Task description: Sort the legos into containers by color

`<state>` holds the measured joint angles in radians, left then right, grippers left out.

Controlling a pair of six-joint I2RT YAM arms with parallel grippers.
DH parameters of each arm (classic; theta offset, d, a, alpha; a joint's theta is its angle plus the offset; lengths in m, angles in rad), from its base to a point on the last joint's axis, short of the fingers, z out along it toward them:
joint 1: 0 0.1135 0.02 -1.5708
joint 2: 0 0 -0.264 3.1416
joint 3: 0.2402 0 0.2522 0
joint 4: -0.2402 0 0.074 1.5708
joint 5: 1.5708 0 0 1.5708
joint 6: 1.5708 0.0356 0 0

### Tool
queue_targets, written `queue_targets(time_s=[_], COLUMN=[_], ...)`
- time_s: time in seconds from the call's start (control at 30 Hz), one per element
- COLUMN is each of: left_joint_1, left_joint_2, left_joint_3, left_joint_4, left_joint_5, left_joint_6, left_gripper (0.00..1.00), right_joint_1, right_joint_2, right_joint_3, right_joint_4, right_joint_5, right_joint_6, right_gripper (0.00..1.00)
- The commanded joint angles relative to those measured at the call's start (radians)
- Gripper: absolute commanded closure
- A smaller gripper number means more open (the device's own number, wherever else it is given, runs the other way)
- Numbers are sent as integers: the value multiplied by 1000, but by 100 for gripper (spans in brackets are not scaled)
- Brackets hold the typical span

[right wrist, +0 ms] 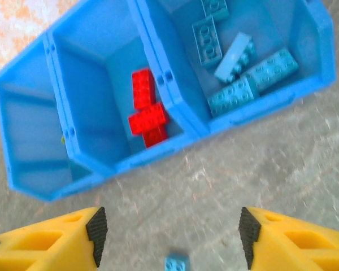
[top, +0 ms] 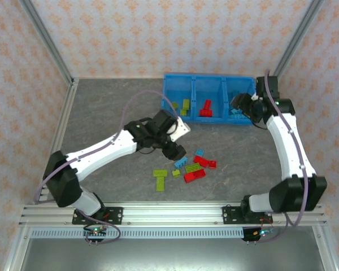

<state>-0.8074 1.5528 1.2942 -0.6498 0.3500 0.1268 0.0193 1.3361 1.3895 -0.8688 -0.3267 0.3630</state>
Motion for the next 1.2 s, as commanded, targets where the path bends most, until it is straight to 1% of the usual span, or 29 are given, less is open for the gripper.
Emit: queue_targets(time_s=[0.0, 0.07, 0.13, 0.17, 0.23, 0.3, 0.47, 0.5, 0.53, 0.67, 0.77, 0.87, 0.97, 1.03, 1.17], left_joint_1=[-27, -25, -25, -26, -28, -33, -80, -90, -100, -121, -121, -120, -112, -103, -91], left_joint_2=[30, 65, 94, 95, 66, 26, 12, 25, 47, 159, 184, 221, 288, 302, 336], left_joint_3=[26, 26, 22, 8, -38, -89, -95, -96, -94, -74, -85, -90, -65, -59, -48], left_joint_4=[-116, -218, -307, -330, -320, -262, -144, -123, -109, -90, -43, -8, -22, -24, -39], left_joint_5=[-56, -182, -262, -276, -247, -192, -10, 7, 6, -82, -104, -82, -50, -27, -29], left_joint_6=[-32, -66, -112, -142, -192, -217, -156, -144, -131, -112, -116, -97, -88, -85, -81], left_gripper=[28, 30, 30, 30, 30, 29, 30, 30, 31, 33, 37, 45, 49, 52, 61], right_joint_1=[2, 2, 2, 4, 8, 14, 34, 37, 38, 39, 39, 39, 40, 42, 42], right_joint_2=[-66, -87, -85, -79, -66, -48, -1, 1, 2, -10, -37, -48, -31, -22, -31], right_joint_3=[-60, -77, -84, -86, -90, -97, -83, -80, -76, -77, -100, -124, -109, -90, -89], right_joint_4=[-89, -94, -91, -84, -61, -43, -39, -42, -46, -72, -69, -48, -53, -70, -72], right_joint_5=[-17, -16, -18, -26, -50, -50, -50, -46, -41, -14, -3, -5, -17, -11, 3], right_joint_6=[-7, -9, -4, 3, 7, 11, 12, 10, 6, -1, 7, 22, 22, 15, 12], right_gripper=[33, 32, 31, 31, 31, 31, 31, 30, 30, 30, 30, 29, 29, 29, 29])
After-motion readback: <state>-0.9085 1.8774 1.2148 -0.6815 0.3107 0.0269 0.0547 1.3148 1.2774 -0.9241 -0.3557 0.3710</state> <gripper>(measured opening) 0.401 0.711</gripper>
